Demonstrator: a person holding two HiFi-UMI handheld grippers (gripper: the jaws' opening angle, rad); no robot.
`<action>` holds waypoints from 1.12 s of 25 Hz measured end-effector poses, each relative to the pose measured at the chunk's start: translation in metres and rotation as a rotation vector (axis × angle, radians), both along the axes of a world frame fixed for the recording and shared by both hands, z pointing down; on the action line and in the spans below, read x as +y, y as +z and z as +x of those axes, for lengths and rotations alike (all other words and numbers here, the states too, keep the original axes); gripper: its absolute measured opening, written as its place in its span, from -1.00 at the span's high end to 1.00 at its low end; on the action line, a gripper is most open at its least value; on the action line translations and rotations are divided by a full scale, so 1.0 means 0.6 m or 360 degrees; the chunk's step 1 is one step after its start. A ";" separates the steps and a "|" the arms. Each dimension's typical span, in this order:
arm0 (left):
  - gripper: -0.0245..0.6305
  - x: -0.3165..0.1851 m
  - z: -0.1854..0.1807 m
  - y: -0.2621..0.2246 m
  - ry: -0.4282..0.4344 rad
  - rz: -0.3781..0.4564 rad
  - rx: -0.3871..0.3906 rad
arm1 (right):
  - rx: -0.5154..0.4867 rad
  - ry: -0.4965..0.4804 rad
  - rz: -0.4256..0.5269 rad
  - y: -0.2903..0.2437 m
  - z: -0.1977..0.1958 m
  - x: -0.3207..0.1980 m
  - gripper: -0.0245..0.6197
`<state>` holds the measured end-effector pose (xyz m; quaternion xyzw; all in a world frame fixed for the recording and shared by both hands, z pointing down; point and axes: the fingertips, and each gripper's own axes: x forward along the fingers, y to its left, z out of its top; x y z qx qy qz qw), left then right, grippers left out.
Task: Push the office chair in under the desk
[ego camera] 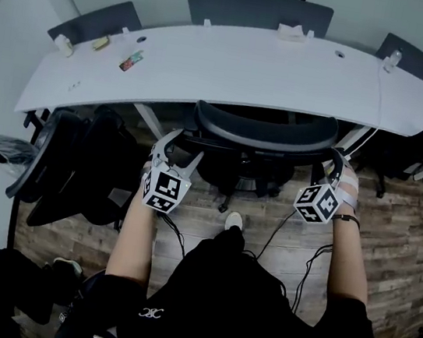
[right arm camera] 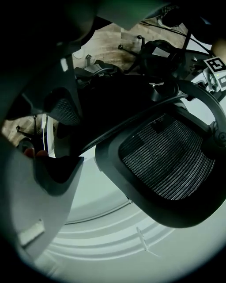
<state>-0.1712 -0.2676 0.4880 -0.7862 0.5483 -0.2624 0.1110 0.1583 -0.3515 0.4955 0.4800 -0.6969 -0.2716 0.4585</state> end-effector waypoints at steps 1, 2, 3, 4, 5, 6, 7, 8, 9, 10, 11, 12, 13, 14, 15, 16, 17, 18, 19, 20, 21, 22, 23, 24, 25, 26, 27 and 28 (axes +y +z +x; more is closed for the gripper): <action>0.08 -0.015 0.006 -0.005 0.0008 -0.0007 -0.0003 | -0.0005 0.0005 -0.0007 -0.004 0.006 -0.013 0.22; 0.08 -0.029 0.011 -0.007 0.0017 -0.0015 -0.0005 | -0.0009 0.0008 -0.0008 -0.007 0.012 -0.025 0.22; 0.08 -0.041 0.018 -0.008 0.0026 -0.0021 -0.0005 | -0.0011 0.0010 -0.0006 -0.008 0.019 -0.035 0.22; 0.08 -0.052 0.024 -0.008 0.0036 -0.0023 -0.0004 | -0.0011 0.0013 -0.0002 -0.008 0.026 -0.045 0.22; 0.09 -0.062 0.031 -0.008 0.0046 -0.0021 -0.0003 | -0.0009 0.0019 0.0001 -0.008 0.034 -0.055 0.22; 0.09 -0.074 0.037 -0.008 0.0054 -0.0018 -0.0003 | -0.0006 0.0029 0.0002 -0.007 0.040 -0.066 0.22; 0.09 -0.086 0.043 -0.008 0.0061 -0.0014 -0.0003 | 0.0000 0.0044 -0.0003 -0.007 0.047 -0.078 0.22; 0.10 -0.099 0.050 -0.008 0.0066 -0.0009 -0.0004 | 0.0007 0.0060 -0.0012 -0.006 0.054 -0.090 0.22; 0.10 -0.110 0.057 -0.008 0.0072 -0.0006 -0.0004 | 0.0015 0.0078 -0.0025 -0.005 0.061 -0.101 0.22; 0.10 -0.120 0.064 -0.007 0.0081 -0.0003 -0.0003 | 0.0022 0.0095 -0.0037 -0.005 0.069 -0.110 0.22; 0.10 -0.130 0.071 -0.006 0.0090 0.0000 -0.0001 | 0.0026 0.0110 -0.0046 -0.004 0.077 -0.117 0.22; 0.10 -0.139 0.077 -0.006 0.0099 0.0007 0.0000 | 0.0027 0.0121 -0.0049 -0.004 0.083 -0.125 0.22; 0.10 -0.149 0.081 -0.007 0.0106 0.0013 0.0000 | 0.0025 0.0129 -0.0049 -0.004 0.088 -0.133 0.22; 0.10 -0.160 0.085 -0.008 0.0111 0.0014 -0.0002 | 0.0024 0.0136 -0.0049 -0.004 0.092 -0.142 0.22; 0.10 -0.171 0.089 -0.008 0.0115 0.0011 -0.0004 | 0.0023 0.0144 -0.0049 -0.004 0.097 -0.150 0.22; 0.10 -0.182 0.094 -0.008 0.0119 0.0005 -0.0007 | 0.0024 0.0153 -0.0051 -0.004 0.102 -0.158 0.22; 0.10 -0.193 0.099 -0.007 0.0123 0.0001 -0.0008 | 0.0026 0.0162 -0.0053 -0.004 0.107 -0.166 0.22; 0.10 -0.204 0.103 -0.008 0.0127 -0.0001 -0.0008 | 0.0028 0.0171 -0.0055 -0.005 0.112 -0.175 0.22; 0.10 -0.215 0.106 -0.008 0.0130 0.0000 -0.0007 | 0.0028 0.0179 -0.0059 -0.005 0.116 -0.185 0.22; 0.10 -0.225 0.110 -0.009 0.0132 0.0001 -0.0006 | 0.0029 0.0187 -0.0066 -0.005 0.119 -0.194 0.22; 0.10 -0.234 0.113 -0.009 0.0134 0.0001 -0.0006 | 0.0031 0.0196 -0.0075 -0.005 0.123 -0.203 0.22; 0.10 -0.243 0.117 -0.009 0.0138 -0.0001 -0.0006 | 0.0035 0.0205 -0.0085 -0.005 0.127 -0.211 0.22; 0.10 -0.252 0.121 -0.009 0.0141 -0.0005 -0.0007 | 0.0038 0.0212 -0.0092 -0.005 0.131 -0.219 0.22; 0.10 -0.261 0.126 -0.010 0.0144 -0.0007 -0.0007 | 0.0040 0.0218 -0.0097 -0.005 0.135 -0.227 0.22; 0.10 -0.269 0.130 -0.011 0.0145 -0.0007 -0.0008 | 0.0040 0.0224 -0.0100 -0.006 0.139 -0.235 0.22; 0.10 -0.277 0.134 -0.011 0.0146 -0.0005 -0.0008 | 0.0040 0.0231 -0.0105 -0.006 0.144 -0.243 0.22; 0.10 -0.285 0.137 -0.012 0.0146 -0.0002 -0.0007 | 0.0041 0.0237 -0.0109 -0.007 0.147 -0.251 0.22; 0.10 -0.292 0.141 -0.012 0.0147 -0.0003 -0.0005 | 0.0043 0.0242 -0.0112 -0.007 0.151 -0.257 0.22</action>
